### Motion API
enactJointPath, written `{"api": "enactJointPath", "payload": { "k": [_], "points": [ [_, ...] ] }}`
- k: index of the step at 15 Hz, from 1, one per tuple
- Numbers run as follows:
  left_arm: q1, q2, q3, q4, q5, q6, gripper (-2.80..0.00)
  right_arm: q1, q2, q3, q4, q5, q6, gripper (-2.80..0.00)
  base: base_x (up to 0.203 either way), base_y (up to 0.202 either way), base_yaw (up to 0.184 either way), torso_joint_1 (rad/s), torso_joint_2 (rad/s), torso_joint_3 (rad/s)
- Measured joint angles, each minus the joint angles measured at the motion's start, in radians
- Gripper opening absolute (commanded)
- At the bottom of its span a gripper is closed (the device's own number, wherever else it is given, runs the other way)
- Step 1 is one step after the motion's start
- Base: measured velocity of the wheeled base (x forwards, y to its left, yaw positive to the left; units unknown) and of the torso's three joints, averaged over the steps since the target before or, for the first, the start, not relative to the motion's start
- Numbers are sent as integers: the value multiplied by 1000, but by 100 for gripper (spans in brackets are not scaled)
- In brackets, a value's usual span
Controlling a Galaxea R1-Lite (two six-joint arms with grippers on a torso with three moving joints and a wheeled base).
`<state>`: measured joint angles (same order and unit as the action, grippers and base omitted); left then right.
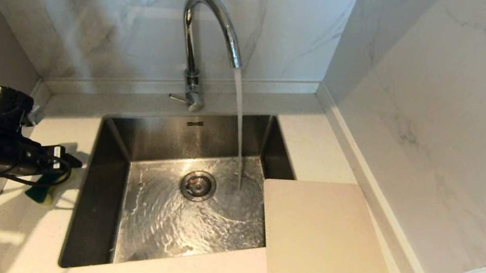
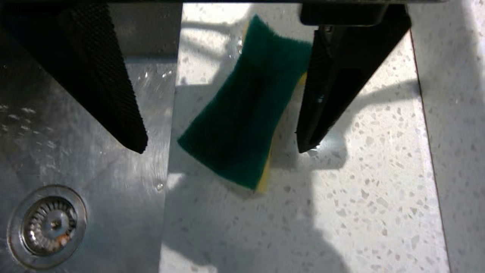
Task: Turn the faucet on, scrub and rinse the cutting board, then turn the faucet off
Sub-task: Pick up the cleaning cloth
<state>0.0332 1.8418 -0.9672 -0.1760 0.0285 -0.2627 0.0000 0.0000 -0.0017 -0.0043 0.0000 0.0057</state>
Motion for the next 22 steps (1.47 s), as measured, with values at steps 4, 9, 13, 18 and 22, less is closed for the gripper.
{"api": "enactJointPath", "payload": {
  "k": [4, 9, 13, 18, 22],
  "points": [
    [15, -2, 29, 2, -40, 30, 0, 0, 0, 0, 0, 0, 0, -280, 0, 0, 0, 0, 0, 0],
    [53, 9, 43, -3, -45, 62, 0, 0, 0, 0, 0, 0, 0, -280, 0, 0, 0, 0, 0, 0],
    [58, 25, 43, -8, -43, 86, 0, 0, 0, 0, 0, 0, 0, -280, 0, 0, 0, 0, 0, 0],
    [63, 45, 41, -12, -35, 107, -280, 0, 0, 0, 0, 0, 0, -280, 0, 0, 0, 0, 0, 0],
    [63, 48, 38, -25, -43, 99, -280, 0, 0, 0, 0, 0, 0, -280, 0, 0, 0, 0, 0, 0]
  ]
}}
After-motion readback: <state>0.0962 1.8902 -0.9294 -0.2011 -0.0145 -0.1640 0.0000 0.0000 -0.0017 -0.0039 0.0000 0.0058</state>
